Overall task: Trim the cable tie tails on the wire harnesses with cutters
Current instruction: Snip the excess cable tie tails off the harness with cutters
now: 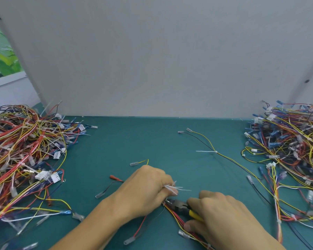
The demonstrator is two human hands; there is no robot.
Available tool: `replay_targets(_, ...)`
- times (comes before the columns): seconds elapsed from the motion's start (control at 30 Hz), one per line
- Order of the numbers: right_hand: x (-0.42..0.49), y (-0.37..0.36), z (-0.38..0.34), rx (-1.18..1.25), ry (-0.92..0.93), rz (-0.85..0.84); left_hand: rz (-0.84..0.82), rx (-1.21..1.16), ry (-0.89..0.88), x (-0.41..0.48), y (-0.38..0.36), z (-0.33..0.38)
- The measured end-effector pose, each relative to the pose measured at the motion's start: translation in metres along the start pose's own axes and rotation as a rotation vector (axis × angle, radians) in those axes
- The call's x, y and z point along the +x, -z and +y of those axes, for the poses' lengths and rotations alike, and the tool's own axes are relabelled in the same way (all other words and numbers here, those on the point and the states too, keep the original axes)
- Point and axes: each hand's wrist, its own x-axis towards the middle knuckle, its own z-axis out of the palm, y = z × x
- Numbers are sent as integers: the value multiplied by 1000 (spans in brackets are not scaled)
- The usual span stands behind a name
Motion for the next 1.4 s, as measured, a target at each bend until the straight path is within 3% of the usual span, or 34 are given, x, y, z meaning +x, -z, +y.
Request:
replay_targets(0.2,2,1,1,-24,27,-1,64,-323,199,-1,-8,-5)
replay_targets(0.6,1,8,3,14,34,-11,147,-460,328,-4,-6,-4)
replay_targets(0.7,-2,12,14,53,-21,81,223,-541,403,-4,0,-2)
replay_targets(0.83,10,20,43,37,-122,274,312,-1015,513,5,8,6)
replay_targets(0.97,52,31,72,-48,-224,489,284,-1276,535,20,12,19)
replay_targets(1.2,116,28,108,82,-367,423,378,-1350,635,31,-1,25)
replay_targets(1.4,112,15,96,327,-288,447,436,-1353,636,32,-11,20)
